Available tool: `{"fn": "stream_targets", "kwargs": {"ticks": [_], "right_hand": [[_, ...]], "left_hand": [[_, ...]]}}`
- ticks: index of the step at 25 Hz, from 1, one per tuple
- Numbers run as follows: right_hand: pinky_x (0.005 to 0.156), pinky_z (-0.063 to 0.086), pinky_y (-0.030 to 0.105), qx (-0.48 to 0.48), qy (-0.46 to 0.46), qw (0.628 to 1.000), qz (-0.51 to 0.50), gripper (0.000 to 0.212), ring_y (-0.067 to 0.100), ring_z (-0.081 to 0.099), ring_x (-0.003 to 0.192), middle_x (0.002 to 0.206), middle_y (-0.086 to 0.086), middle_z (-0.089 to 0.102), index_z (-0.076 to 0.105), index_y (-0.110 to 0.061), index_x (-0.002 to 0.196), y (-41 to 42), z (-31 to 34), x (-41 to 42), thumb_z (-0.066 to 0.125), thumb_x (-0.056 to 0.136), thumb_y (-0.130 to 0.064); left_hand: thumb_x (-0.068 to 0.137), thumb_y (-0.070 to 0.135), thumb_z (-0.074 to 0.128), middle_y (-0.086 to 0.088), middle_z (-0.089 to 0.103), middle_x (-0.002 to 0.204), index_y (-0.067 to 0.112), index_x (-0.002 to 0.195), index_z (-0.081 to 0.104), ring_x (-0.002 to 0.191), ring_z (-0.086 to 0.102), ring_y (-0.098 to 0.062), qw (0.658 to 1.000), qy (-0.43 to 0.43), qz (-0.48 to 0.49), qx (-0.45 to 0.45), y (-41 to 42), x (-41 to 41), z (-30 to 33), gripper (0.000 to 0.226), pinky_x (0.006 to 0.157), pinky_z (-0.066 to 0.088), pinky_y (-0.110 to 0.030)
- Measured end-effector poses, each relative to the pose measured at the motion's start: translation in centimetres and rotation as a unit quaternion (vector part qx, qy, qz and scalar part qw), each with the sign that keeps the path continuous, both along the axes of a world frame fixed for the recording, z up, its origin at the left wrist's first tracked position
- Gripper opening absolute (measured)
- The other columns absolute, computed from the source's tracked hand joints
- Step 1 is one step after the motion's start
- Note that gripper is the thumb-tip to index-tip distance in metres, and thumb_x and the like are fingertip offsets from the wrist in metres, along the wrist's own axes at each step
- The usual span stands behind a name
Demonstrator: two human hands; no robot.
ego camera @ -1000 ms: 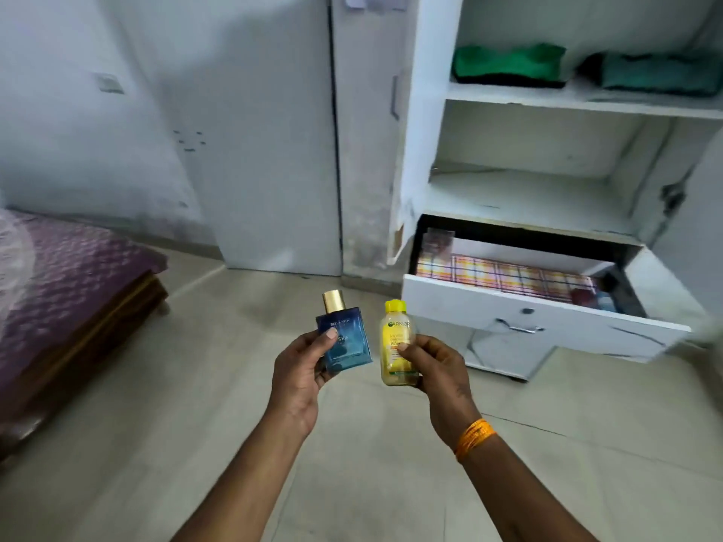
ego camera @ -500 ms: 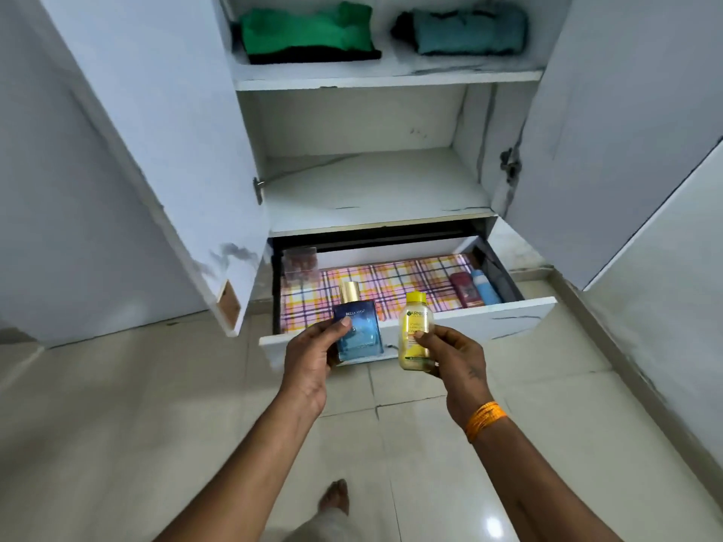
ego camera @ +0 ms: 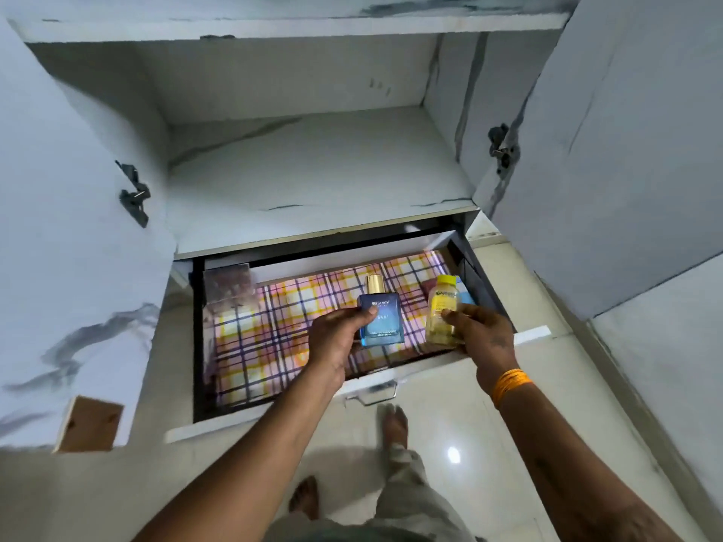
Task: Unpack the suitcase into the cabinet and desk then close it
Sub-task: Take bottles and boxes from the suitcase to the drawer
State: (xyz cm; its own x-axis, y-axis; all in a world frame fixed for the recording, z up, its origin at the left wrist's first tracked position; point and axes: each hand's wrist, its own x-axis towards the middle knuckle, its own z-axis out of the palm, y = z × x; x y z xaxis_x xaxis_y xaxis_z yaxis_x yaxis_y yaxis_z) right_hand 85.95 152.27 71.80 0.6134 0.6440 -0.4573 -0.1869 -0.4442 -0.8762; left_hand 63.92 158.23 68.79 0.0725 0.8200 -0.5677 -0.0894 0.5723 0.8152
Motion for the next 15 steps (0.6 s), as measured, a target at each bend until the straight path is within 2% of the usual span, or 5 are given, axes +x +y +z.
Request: {"fn": "stream_targets", "kwargs": {"ticks": [3,5,7,10,15], "right_hand": [[0.084,0.064,0.051,-0.098,-0.107,0.984,0.103,0.029,0.031,0.076,0.090,0.097,0.010,0.077,0.073,-0.017,0.098,4.5,-3.4,3.2,0.091,0.076,-0.023],[0.088,0.061,0.046,-0.167,-0.216,0.940,0.205,0.032,0.029,0.072,0.094,0.100,0.006,0.076,0.072,-0.021,0.096,7.0,-5.1,4.5,0.090,0.074,-0.035],[0.091,0.057,0.037,-0.215,-0.288,0.885,0.295,0.037,0.030,0.069,0.101,0.108,0.007,0.075,0.073,-0.018,0.101,8.0,-6.4,4.9,0.087,0.075,-0.041],[0.090,0.051,0.033,-0.233,-0.325,0.823,0.403,0.043,0.032,0.066,0.112,0.118,0.010,0.073,0.072,-0.011,0.112,8.2,-8.0,5.2,0.083,0.081,-0.038],[0.084,0.050,0.033,-0.208,-0.360,0.796,0.441,0.040,0.033,0.067,0.106,0.109,0.012,0.073,0.067,-0.009,0.109,8.7,-8.9,5.3,0.075,0.090,-0.043]], "left_hand": [[0.073,0.039,0.093,-0.001,0.081,0.089,0.019,0.089,0.083,0.089,0.077,-0.025,0.996,0.086,-0.013,-0.014,2.6,2.6,-3.0,0.027,0.085,0.060,-0.035],[0.074,0.044,0.092,0.002,0.079,0.090,0.024,0.090,0.080,0.083,0.075,-0.017,0.985,0.163,-0.034,-0.042,3.8,4.0,-4.5,0.028,0.079,0.059,-0.030],[0.077,0.046,0.089,0.004,0.076,0.086,0.019,0.095,0.079,0.078,0.072,-0.013,0.964,0.240,-0.096,-0.061,4.3,5.0,-5.5,0.034,0.071,0.057,-0.025],[0.078,0.044,0.089,-0.001,0.079,0.085,0.014,0.092,0.079,0.078,0.076,-0.017,0.936,0.306,-0.158,-0.074,4.7,6.3,-6.9,0.035,0.082,0.063,-0.038],[0.080,0.042,0.088,-0.004,0.078,0.079,0.012,0.085,0.075,0.074,0.077,-0.018,0.907,0.358,-0.201,-0.092,4.8,6.8,-7.2,0.033,0.076,0.065,-0.037]]}}
